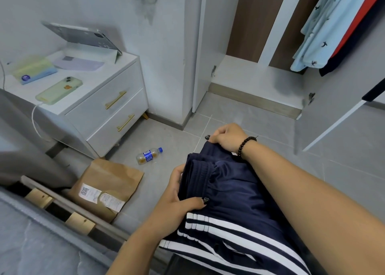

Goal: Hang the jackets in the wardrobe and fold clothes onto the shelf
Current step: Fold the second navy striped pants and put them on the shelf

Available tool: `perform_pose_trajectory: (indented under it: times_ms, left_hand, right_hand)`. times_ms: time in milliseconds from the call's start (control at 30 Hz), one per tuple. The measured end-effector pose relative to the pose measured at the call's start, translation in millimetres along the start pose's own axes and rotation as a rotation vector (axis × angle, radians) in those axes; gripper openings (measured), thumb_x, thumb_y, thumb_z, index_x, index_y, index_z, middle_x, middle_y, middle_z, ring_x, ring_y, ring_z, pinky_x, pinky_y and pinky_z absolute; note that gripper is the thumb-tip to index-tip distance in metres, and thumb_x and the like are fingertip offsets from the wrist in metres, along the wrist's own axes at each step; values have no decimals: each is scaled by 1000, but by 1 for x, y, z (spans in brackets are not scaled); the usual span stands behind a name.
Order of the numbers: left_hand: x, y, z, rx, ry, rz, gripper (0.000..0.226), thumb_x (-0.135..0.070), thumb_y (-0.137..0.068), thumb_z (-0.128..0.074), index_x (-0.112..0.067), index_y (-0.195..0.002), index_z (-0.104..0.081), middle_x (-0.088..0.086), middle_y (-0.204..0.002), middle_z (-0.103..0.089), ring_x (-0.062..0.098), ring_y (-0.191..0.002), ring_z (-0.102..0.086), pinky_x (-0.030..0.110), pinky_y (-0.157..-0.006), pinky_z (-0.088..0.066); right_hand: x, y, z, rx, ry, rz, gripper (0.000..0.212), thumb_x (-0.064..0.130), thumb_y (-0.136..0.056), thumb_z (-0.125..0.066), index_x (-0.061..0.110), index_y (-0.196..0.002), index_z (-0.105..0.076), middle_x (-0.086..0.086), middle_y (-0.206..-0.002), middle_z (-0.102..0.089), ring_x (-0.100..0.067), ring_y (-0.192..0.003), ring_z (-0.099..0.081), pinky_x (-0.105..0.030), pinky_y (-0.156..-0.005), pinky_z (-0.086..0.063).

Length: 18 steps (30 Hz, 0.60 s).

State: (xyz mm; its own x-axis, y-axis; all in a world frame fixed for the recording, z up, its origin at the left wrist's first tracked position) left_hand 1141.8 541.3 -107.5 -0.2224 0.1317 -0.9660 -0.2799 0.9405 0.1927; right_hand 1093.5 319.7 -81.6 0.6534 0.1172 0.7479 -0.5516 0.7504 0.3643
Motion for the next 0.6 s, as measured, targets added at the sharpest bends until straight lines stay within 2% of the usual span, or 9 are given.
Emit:
perform_pose_trajectory:
  times_ms: [100, 200, 267, 300, 367, 433, 467, 533, 600]
  left_hand:
    - [-2, -2, -1, 13, 24, 50, 66, -21, -62, -76, -44, -119, -51, -5, -105, -69, 16, -98, -67, 27, -81, -55]
    - [-3, 0, -1, 26, 24, 76, 64, -22, -65, -76, -39, -123, -52, -3, -110, -69, 18, -103, -67, 24, -81, -54]
    - [-3, 3, 0, 22, 14, 94, 60, -22, -67, -76, -32, -122, -55, -1, -110, -70, 18, -103, -67, 23, -80, -53]
    - [-2, 4, 1, 13, 10, 114, 57, -22, -68, -76, -29, -120, -57, 0, -109, -70, 18, -102, -68, 22, -78, -54]
    - [-1, 6, 2, 5, 2, 161, 50, -25, -68, -76, -25, -116, -62, 1, -108, -72, 19, -101, -69, 24, -78, -54]
    - [-3, 9, 4, -14, -29, 166, 47, -28, -69, -75, -27, -115, -65, 2, -114, -71, 19, -104, -68, 29, -84, -55]
    - [-5, 11, 6, -46, -67, 142, 47, -29, -70, -75, -30, -116, -65, 2, -118, -68, 18, -109, -65, 33, -91, -53]
    - [-13, 13, 10, -99, -180, 63, 51, -31, -72, -73, -35, -122, -62, -2, -127, -61, 15, -117, -58, 39, -100, -47]
    - [-25, 11, 11, -82, -249, -16, 45, -23, -80, -73, -35, -123, -62, -4, -126, -61, 13, -116, -59, 37, -98, -48]
  right_hand:
    - [-5, 4, -9, -35, 197, 70, 22, 21, -86, -66, 4, -72, -69, -2, -69, -60, -14, -70, -54, -22, -64, -42]
    - [-8, 7, -13, 175, 286, -5, 42, 44, -86, -63, 12, -59, -56, 0, -61, -51, -13, -58, -46, -26, -56, -38]
    - [-11, 9, -8, 252, 423, -53, 43, 47, -81, -68, 14, -58, -52, -1, -62, -50, -14, -60, -46, -27, -57, -39]
    - [-13, 8, -4, 207, 479, -36, 41, 42, -81, -70, 13, -58, -52, -2, -63, -51, -16, -63, -49, -28, -60, -42]
    - [-14, 11, 3, -14, 506, 62, 31, 34, -83, -69, 9, -66, -61, -4, -73, -62, -20, -74, -58, -27, -69, -48]
    - [-10, 25, 9, -160, 307, 199, 22, 34, -84, -68, 14, -78, -70, 2, -80, -68, -13, -76, -61, -22, -68, -48]
    - [-9, 32, 12, -116, 181, 248, 19, 37, -85, -67, 18, -80, -71, 6, -80, -69, -9, -75, -61, -19, -68, -47]
    - [-6, 50, 13, 137, 22, 271, 19, 39, -87, -64, 23, -81, -73, 8, -81, -71, -5, -75, -63, -16, -74, -48]
    - [-5, 66, 16, 330, 46, 274, 20, 39, -87, -64, 22, -88, -74, 10, -85, -72, 1, -78, -63, -11, -76, -48]
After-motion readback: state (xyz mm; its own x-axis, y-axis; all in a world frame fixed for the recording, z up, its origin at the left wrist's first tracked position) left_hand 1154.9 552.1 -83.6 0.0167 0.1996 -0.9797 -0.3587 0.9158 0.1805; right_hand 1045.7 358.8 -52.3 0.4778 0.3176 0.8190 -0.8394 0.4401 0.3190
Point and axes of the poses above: each hand's wrist, its own y-axis away from the middle knuckle, its own z-axis out of the back of the hand, x = y × z, the point moved 3 cm from there along -y, towards the middle knuckle
